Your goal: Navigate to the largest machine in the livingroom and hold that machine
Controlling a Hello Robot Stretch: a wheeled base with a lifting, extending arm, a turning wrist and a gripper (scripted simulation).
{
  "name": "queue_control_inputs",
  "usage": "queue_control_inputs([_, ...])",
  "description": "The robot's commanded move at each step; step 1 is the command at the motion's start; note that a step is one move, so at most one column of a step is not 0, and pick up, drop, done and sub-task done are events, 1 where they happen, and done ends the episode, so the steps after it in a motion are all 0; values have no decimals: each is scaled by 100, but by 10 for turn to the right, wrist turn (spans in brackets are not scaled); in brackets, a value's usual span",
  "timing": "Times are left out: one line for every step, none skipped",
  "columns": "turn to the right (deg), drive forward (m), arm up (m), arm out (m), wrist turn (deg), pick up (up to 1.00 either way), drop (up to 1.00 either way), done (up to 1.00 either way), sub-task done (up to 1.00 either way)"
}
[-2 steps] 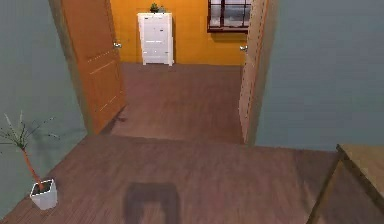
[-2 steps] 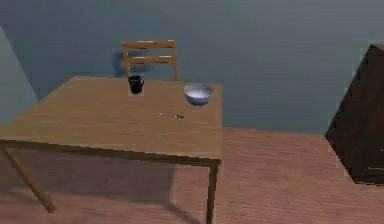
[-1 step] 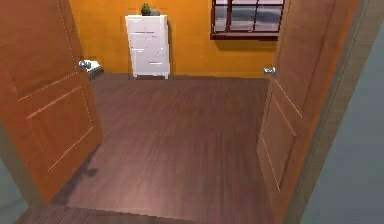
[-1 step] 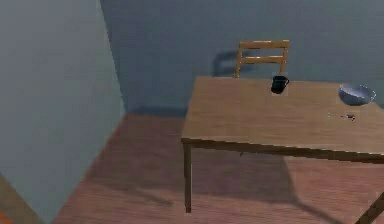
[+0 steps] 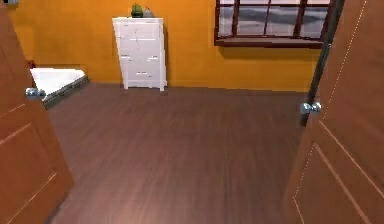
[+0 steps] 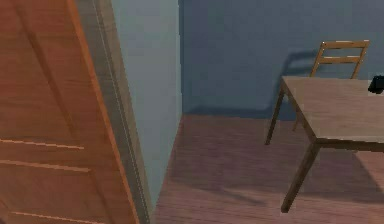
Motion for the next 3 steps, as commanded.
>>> queue_control_inputs([30,0,0,0,0,0,0,0,0])
queue_control_inputs([0,100,0,0,0,0,0,0,0])
queue_control_inputs([30,0,0,0,0,0,0,0,0])
